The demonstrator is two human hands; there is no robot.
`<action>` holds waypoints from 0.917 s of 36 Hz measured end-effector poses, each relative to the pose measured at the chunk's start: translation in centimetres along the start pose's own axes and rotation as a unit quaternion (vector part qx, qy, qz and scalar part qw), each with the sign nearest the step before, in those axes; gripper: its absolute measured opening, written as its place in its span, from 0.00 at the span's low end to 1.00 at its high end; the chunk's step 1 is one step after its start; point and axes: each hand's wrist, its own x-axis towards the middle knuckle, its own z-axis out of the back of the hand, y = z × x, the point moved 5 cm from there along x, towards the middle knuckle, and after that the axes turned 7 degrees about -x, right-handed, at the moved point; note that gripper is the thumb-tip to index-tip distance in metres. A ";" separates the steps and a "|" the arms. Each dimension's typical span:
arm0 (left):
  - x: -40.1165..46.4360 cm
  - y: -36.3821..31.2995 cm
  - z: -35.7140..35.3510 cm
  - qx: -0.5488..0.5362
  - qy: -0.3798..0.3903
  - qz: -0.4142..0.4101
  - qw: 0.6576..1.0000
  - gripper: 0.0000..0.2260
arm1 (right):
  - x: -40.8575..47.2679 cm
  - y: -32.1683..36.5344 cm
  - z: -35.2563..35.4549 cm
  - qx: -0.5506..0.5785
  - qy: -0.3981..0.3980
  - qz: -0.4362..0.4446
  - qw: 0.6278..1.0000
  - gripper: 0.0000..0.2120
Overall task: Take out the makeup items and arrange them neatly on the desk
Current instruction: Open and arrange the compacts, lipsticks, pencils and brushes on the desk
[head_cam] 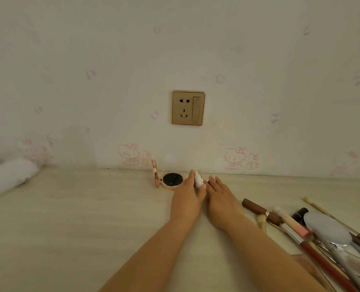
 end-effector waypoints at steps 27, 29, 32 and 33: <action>0.9 0.0 0.1 -0.016 -0.031 0.048 0.998 0.13 | 1.7 -0.1 -0.7 0.027 -0.016 -0.027 0.999 0.25; 0.7 -0.1 0.1 -0.006 -0.023 0.054 0.998 0.13 | 1.5 -0.1 -0.5 0.029 -0.013 -0.037 0.999 0.25; 0.4 0.0 0.3 0.020 -0.026 0.063 0.997 0.11 | 0.9 0.0 0.2 0.030 -0.032 -0.059 0.997 0.25; 0.1 0.0 0.5 0.028 -0.031 0.070 0.997 0.11 | 0.5 0.1 0.5 0.033 -0.039 -0.066 0.996 0.25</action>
